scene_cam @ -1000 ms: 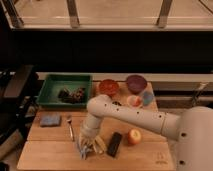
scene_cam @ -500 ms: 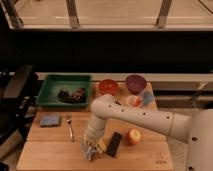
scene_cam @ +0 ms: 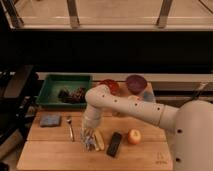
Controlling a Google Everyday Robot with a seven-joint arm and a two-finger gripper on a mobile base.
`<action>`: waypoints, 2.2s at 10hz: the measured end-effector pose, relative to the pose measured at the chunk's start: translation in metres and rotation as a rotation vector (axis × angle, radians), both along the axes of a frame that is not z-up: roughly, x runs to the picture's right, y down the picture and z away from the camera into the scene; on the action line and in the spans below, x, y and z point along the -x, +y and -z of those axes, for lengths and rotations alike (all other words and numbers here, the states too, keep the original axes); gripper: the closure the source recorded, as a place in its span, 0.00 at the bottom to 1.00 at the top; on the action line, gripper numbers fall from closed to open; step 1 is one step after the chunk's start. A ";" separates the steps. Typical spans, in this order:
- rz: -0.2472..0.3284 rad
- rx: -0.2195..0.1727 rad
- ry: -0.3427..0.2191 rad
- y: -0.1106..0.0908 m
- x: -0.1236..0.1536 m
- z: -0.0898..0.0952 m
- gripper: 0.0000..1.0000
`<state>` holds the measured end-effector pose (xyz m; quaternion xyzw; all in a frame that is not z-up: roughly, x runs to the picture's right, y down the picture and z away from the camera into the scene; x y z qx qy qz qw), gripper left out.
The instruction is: Wipe table surface with towel
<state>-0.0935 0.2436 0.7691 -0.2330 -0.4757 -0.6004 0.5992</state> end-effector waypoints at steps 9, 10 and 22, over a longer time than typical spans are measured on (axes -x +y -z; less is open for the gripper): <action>-0.040 0.108 0.008 0.080 -0.010 0.012 0.92; -0.039 0.103 0.014 0.079 -0.012 0.014 0.92; 0.178 0.034 -0.050 0.016 0.067 -0.020 0.92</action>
